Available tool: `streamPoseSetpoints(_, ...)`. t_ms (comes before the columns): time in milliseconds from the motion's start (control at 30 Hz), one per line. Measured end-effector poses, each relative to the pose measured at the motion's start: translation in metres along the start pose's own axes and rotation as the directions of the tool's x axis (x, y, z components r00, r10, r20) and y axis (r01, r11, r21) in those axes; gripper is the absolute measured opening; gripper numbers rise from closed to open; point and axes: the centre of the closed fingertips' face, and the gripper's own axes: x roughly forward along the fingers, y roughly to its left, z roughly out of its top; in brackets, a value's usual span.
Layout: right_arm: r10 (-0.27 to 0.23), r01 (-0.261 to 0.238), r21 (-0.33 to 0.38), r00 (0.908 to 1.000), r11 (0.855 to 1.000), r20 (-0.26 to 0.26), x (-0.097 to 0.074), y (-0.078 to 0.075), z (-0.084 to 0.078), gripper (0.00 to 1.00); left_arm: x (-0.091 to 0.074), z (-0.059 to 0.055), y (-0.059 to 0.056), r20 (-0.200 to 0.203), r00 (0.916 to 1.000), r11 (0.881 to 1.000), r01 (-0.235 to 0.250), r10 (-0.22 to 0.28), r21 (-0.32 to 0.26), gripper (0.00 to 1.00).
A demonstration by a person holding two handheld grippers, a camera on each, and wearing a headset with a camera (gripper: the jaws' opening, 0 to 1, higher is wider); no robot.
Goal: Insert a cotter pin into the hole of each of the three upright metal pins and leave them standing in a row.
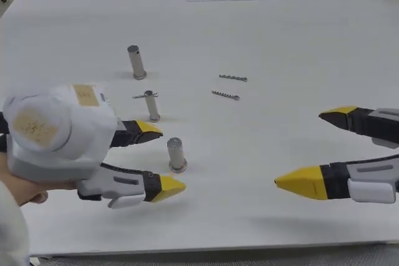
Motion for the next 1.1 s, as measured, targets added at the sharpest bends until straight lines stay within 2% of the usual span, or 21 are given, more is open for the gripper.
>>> streamPoseSetpoints(100, 0.008, -0.008, -0.001, 0.9999, 1.0, -0.007, 0.001, 0.002, -0.001, 0.96, -0.005, -0.007, 0.003, -0.003, 0.9997, 1.0, -0.025, 0.025, -0.018, 0.65)
streamPoseSetpoints(233, 0.019, -0.019, 0.001, 0.9996, 1.0, -0.023, 0.001, 0.003, -0.002, 0.96, -0.008, -0.016, 0.009, -0.017, 0.9982, 0.998, -0.057, 0.057, -0.013, 0.85)
streamPoseSetpoints(300, 0.02, -0.021, -0.004, 0.9993, 1.0, -0.032, 0.001, 0.003, -0.002, 0.96, -0.01, -0.019, 0.01, -0.016, 0.9973, 0.997, -0.072, 0.071, -0.025, 0.92)
streamPoseSetpoints(367, 0.021, -0.021, -0.015, 0.9988, 1.0, -0.043, 0.001, 0.002, -0.002, 0.96, -0.011, -0.02, 0.009, -0.007, 0.9977, 0.997, -0.067, 0.067, -0.041, 0.98)
streamPoseSetpoints(400, 0.021, -0.022, -0.017, 0.9987, 1.0, -0.046, 0.001, 0.002, -0.001, 0.96, -0.012, -0.02, 0.005, 0.007, 0.999, 0.997, -0.045, 0.045, -0.063, 1.0)
streamPoseSetpoints(467, 0.021, -0.022, -0.023, 0.9985, 0.999, -0.051, 0.001, 0.0, 0.0, 0.96, -0.014, -0.018, 0.003, 0.026, 0.9989, 0.996, -0.037, 0.04, -0.083, 0.99)
streamPoseSetpoints(567, 0.021, -0.024, -0.047, 0.9973, 0.999, -0.071, 0.002, -0.004, 0.003, 0.95, -0.016, -0.018, 0.002, 0.034, 0.9984, 0.995, -0.042, 0.045, -0.094, 0.99)
streamPoseSetpoints(667, 0.021, -0.027, -0.069, 0.9961, 0.997, -0.086, 0.004, -0.007, 0.007, 0.95, -0.018, -0.019, 0.004, 0.037, 0.9975, 0.993, -0.056, 0.06, -0.099, 0.99)
streamPoseSetpoints(767, 0.033, -0.043, -0.093, 0.9938, 0.995, -0.107, 0.006, -0.01, 0.011, 0.93, -0.02, -0.02, 0.008, 0.043, 0.9959, 0.989, -0.074, 0.08, -0.127, 0.99)
streamPoseSetpoints(867, 0.037, -0.054, -0.121, 0.99, 0.991, -0.136, 0.01, -0.016, 0.014, 0.91, -0.021, -0.023, 0.01, 0.036, 0.9953, 0.986, -0.085, 0.09, -0.141, 0.99)
streamPoseSetpoints(1000, 0.036, -0.062, -0.156, 0.9856, 0.986, -0.166, 0.019, -0.024, 0.022, 0.91, -0.024, -0.023, 0.01, 0.048, 0.994, 0.981, -0.089, 0.098, -0.173, 0.99)
streamPoseSetpoints(1067, 0.028, -0.064, -0.161, 0.977, 0.985, -0.212, 0.022, -0.03, 0.02, 0.87, -0.025, -0.021, 0.015, 0.069, 0.99, 0.976, -0.108, 0.123, -0.191, 0.99)
streamPoseSetpoints(1100, 0.027, -0.064, -0.165, 0.9758, 0.984, -0.217, 0.026, -0.034, 0.023, 0.86, -0.025, -0.021, 0.017, 0.071, 0.9894, 0.972, -0.11, 0.127, -0.206, 0.99)
